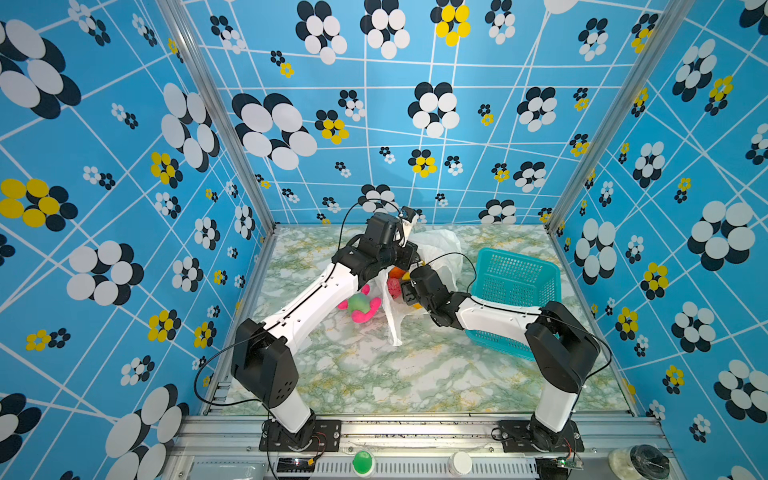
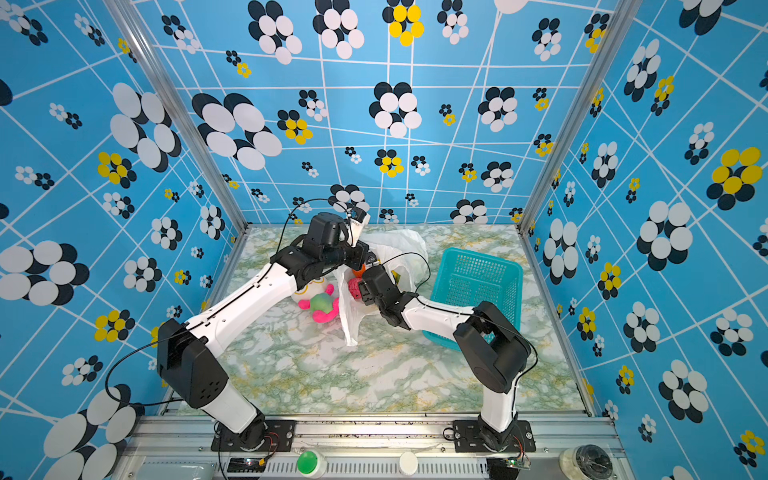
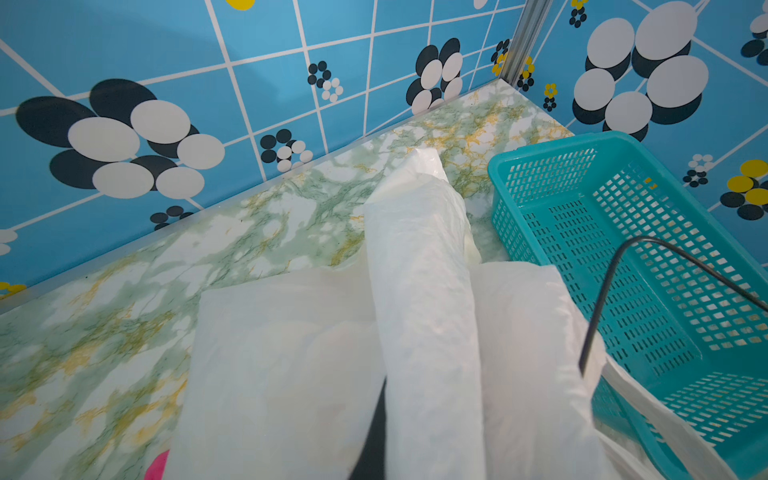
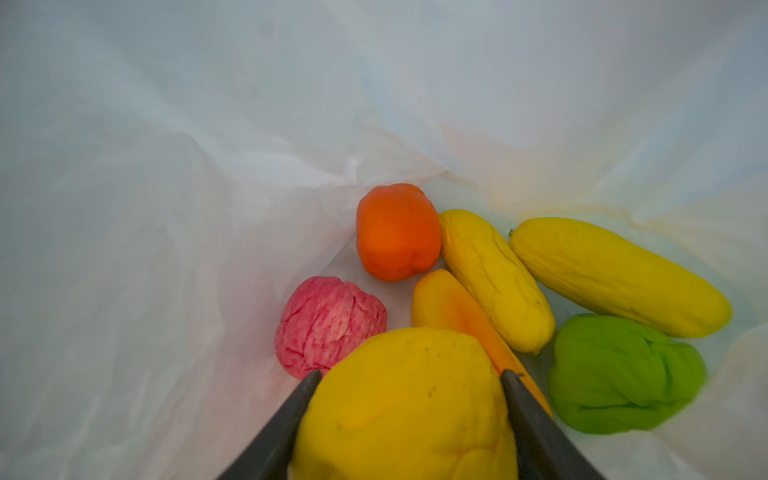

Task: Untie the knot of the plastic bag and take out the fruit
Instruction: 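Lift the yellow fruit out of the bag and carry it over the basket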

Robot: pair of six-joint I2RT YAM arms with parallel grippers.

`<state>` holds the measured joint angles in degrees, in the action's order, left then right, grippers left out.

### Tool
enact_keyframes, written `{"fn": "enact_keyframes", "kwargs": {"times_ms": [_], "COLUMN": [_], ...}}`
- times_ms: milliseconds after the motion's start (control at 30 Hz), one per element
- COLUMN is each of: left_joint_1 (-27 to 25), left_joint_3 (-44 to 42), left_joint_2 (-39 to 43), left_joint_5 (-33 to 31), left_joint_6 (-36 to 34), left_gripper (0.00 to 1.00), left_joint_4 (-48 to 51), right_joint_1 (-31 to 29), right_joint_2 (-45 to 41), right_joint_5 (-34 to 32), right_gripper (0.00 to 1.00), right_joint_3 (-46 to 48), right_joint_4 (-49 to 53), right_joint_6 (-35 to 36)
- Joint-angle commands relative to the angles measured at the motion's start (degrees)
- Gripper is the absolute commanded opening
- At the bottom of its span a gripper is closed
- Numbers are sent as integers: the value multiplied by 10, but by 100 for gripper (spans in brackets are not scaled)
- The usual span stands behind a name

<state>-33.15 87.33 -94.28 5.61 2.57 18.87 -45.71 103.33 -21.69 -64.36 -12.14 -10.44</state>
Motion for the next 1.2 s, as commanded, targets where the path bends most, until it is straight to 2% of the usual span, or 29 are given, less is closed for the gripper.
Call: {"fn": "enact_keyframes", "kwargs": {"times_ms": [0,167,267,400,667,800,933,1000,1167], "left_joint_1": [0,4,5,6,11,10,11,11,12], "left_joint_3": [10,11,15,20,26,20,17,11,13], "left_joint_2": [1,-5,-8,-11,-21,-14,-8,-5,-8], "left_joint_5": [-2,-2,1,0,2,9,7,10,11], "left_joint_6": [1,6,8,5,8,8,9,9,9], "left_gripper": [0,0,0,0,0,0,0,0,0], "left_joint_4": [-1,1,2,4,10,6,4,-3,5], "right_joint_1": [-4,-17,-35,-53,-50,-29,18,53,136], "right_joint_2": [-40,-119,-173,-250,-452,-534,-568,-569,-512], "right_joint_5": [22,59,89,91,-10,-59,-133,-180,-181], "right_gripper": [36,34,34,34,34,31,26,23,23], "right_joint_3": [32,112,158,205,311,347,367,371,383], "right_joint_4": [-44,-99,-133,-140,-128,-125,-115,-102,-91], "right_joint_6": [14,39,79,128,170,177,140,97,-7]}}
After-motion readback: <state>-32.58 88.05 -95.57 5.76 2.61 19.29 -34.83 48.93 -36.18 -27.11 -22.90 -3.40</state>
